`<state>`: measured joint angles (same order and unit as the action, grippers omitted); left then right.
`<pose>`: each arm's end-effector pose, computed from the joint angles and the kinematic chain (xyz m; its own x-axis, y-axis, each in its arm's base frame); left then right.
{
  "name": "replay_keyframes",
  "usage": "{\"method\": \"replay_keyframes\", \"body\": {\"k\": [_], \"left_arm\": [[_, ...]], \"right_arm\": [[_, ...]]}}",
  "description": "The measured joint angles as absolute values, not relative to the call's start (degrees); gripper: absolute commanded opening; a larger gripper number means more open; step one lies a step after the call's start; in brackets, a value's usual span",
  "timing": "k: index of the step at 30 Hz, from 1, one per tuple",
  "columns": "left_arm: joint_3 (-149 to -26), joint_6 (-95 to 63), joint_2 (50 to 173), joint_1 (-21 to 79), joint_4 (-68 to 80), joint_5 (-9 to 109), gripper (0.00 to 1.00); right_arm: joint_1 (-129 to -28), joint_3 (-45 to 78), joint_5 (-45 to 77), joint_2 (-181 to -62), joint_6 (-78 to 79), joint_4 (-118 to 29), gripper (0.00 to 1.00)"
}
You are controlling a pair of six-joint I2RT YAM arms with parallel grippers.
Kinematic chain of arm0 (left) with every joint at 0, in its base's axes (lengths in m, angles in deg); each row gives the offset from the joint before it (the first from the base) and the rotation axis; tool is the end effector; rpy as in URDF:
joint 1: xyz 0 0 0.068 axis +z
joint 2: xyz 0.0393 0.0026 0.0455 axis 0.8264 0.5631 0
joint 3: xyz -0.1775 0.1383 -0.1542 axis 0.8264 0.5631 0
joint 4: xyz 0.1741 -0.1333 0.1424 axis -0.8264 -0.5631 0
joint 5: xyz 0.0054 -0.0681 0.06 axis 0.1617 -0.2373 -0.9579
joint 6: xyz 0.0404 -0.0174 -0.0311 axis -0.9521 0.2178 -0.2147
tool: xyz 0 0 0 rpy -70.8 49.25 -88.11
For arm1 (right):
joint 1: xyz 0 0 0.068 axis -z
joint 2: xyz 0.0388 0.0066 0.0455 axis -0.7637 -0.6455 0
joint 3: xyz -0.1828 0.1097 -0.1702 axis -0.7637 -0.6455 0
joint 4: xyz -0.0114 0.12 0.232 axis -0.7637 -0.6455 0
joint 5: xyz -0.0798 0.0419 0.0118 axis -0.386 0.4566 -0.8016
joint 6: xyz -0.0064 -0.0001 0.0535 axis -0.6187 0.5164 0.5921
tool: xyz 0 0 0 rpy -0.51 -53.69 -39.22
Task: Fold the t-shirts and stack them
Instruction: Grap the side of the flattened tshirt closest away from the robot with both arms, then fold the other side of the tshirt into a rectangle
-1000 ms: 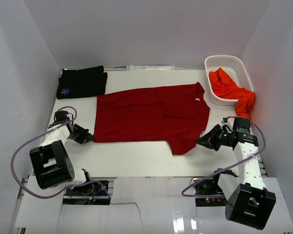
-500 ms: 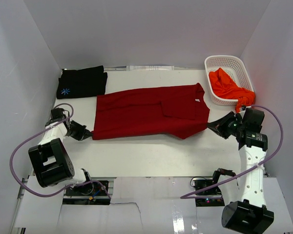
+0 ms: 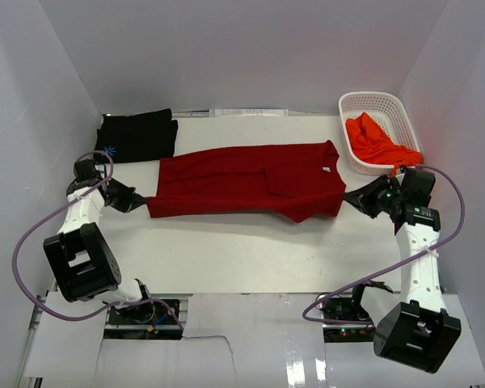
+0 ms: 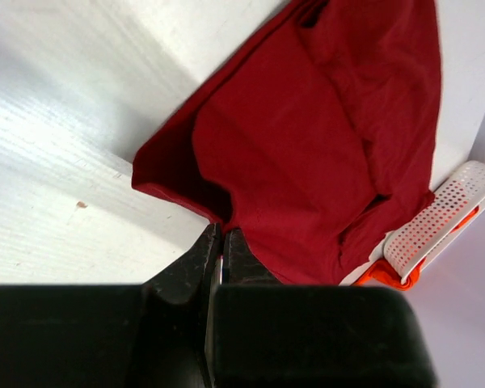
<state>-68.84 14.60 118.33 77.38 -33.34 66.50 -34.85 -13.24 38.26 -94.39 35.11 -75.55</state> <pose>0.2587 0.0866 0.2122 -0.5078 -0.8606 -0.0384 -0.7042 0.4403 -0.5570 0.1951 -0.0336 0.2846 -0.5646 0.7420 -0.3616 0.2968 0.5913 0.7499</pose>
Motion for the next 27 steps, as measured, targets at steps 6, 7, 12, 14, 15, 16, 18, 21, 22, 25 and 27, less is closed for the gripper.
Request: {"method": "replay_keyframes", "body": {"k": [6,7,12,14,15,16,18,21,22,25,27], "left_arm": [[-72.8,15.1,120.0,77.4,-33.4,66.6,0.0],[-73.3,15.2,120.5,77.4,-33.4,66.7,0.0],[-75.6,15.3,122.4,76.7,-33.7,66.4,0.0],[-76.8,15.5,122.7,76.0,-33.8,66.1,0.0],[-77.4,15.5,122.8,75.6,-33.8,66.0,0.0],[-78.5,15.5,122.9,75.0,-33.8,65.7,0.0],[-80.1,15.5,123.5,74.1,-33.8,65.3,0.0],[-82.1,15.5,125.0,72.4,-33.5,64.6,0.0],[-82.6,15.5,125.5,71.8,-33.5,64.4,0.0],[-83.4,15.7,127.4,69.8,-33.4,63.4,0.0],[-83.5,15.7,128.6,68.6,-33.3,62.8,0.0]], "right_arm": [[-34.9,-13.1,39.1,-99.5,34.3,-71.7,0.08],[-34.9,-13.0,39.3,-100.8,33.9,-71.1,0.08],[-34.9,-11.3,40.5,-105.9,32.6,-68.8,0.08],[-34.9,-10.2,41.3,-107.9,31.8,-68.1,0.08],[-34.9,-9.7,41.6,-108.9,31.4,-67.8,0.08],[-34.9,-8.9,41.8,-110.0,30.7,-67.6,0.08],[-35.0,-7.8,42.1,-111.6,29.9,-67.4,0.08],[-35.4,-5.7,42.5,-114.5,28.6,-67.3,0.08],[-35.6,-4.8,42.6,-115.6,28.2,-67.3,0.08],[-37.0,-1.6,42.6,-119.5,27.1,-67.3,0.08],[-38.3,0.7,42.5,-122.2,26.2,-67.4,0.08]]}}
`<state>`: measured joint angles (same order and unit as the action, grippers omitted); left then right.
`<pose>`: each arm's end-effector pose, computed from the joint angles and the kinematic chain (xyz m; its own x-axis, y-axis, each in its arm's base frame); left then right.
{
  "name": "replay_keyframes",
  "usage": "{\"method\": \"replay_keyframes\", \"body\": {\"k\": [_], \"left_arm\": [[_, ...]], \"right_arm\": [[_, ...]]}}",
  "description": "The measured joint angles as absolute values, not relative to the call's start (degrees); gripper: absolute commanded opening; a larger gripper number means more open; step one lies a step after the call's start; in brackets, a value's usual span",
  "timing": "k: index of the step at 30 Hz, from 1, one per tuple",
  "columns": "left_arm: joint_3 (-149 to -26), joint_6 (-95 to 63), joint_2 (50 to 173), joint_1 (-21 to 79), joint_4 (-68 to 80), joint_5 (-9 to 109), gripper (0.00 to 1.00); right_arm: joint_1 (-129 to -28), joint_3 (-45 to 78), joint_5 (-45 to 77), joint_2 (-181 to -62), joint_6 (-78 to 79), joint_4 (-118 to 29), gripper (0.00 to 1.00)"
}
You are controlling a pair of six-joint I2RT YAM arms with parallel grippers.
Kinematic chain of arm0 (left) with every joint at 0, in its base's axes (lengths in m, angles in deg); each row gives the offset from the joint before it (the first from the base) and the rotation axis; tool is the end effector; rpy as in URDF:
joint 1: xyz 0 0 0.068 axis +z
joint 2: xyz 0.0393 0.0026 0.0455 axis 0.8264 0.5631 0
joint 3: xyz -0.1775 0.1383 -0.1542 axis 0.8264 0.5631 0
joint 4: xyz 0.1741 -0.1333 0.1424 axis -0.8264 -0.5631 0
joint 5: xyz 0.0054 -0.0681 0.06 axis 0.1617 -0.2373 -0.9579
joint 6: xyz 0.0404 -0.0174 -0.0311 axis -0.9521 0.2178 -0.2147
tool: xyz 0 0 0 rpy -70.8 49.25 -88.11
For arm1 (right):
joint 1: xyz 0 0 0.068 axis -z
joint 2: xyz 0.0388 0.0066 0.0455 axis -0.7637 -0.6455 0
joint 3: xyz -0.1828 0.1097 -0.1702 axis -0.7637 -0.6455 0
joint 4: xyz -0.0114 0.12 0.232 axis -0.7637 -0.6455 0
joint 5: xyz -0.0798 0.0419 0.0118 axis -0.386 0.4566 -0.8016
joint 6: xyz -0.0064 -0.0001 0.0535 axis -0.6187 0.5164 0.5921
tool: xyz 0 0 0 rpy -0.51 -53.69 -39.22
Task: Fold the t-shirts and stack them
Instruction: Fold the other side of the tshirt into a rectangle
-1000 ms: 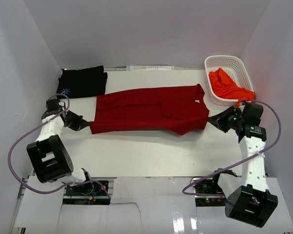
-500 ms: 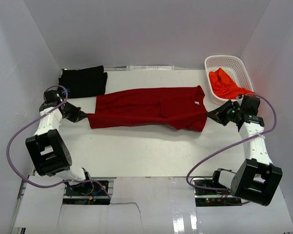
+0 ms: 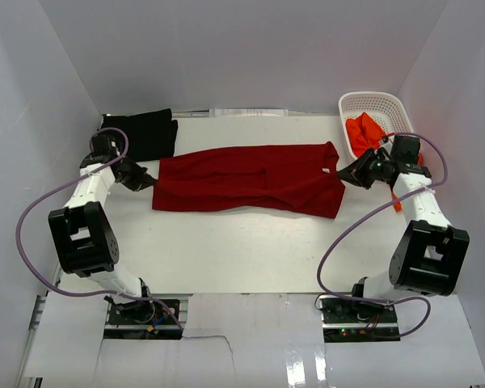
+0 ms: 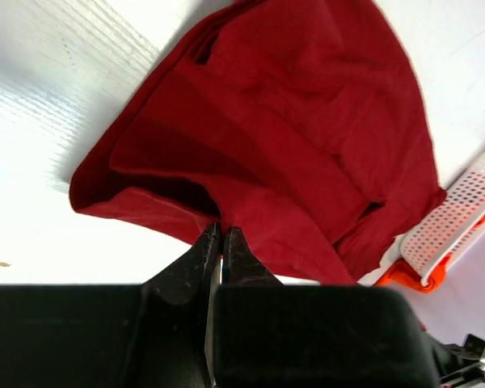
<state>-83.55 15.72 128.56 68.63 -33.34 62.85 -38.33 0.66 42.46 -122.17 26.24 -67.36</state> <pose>0.3262 0.0615 0.2362 -0.5934 -0.7953 -0.1239 -0.6210 0.5503 -0.5582 0.3031 -0.0410 0.2643 -0.7108 0.5966 -0.3725 0.1875 0.6712 0.7172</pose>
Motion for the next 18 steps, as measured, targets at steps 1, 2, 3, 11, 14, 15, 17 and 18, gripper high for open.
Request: {"method": "replay_keyframes", "body": {"k": [1,2,3,11,14,15,17,18], "left_arm": [[-83.6,15.8,129.1,68.2,-33.4,62.5,0.0],[-83.6,15.8,129.5,67.8,-33.4,62.2,0.0],[-83.6,15.9,129.9,67.4,-33.4,62.0,0.0],[-85.6,16.2,131.4,67.1,-33.8,59.8,0.0],[-87.2,16.5,132.4,67.4,-33.7,59.4,0.0],[-87.4,16.6,132.7,67.6,-33.8,59.4,0.0],[-87.8,16.7,133.3,68.1,-33.8,59.3,0.0],[-88.0,16.8,133.7,68.4,-33.8,59.2,0.0]], "right_arm": [[-39.0,1.8,42.3,-123.3,26.0,-67.4,0.08],[-39.6,3.0,42.2,-124.4,25.6,-67.4,0.08],[-40.2,4.2,42.1,-125.5,25.3,-67.5,0.08],[-42.0,13.0,41.0,-133.9,23.4,-67.8,0.08],[-42.0,15.7,40.7,-136.5,23.1,-68.3,0.08],[-42.0,16.5,40.7,-137.3,23.0,-68.4,0.08],[-42.2,18.8,40.7,-139.2,22.8,-69.3,0.08],[-42.4,20.1,40.7,-140.2,22.8,-69.4,0.08]]}}
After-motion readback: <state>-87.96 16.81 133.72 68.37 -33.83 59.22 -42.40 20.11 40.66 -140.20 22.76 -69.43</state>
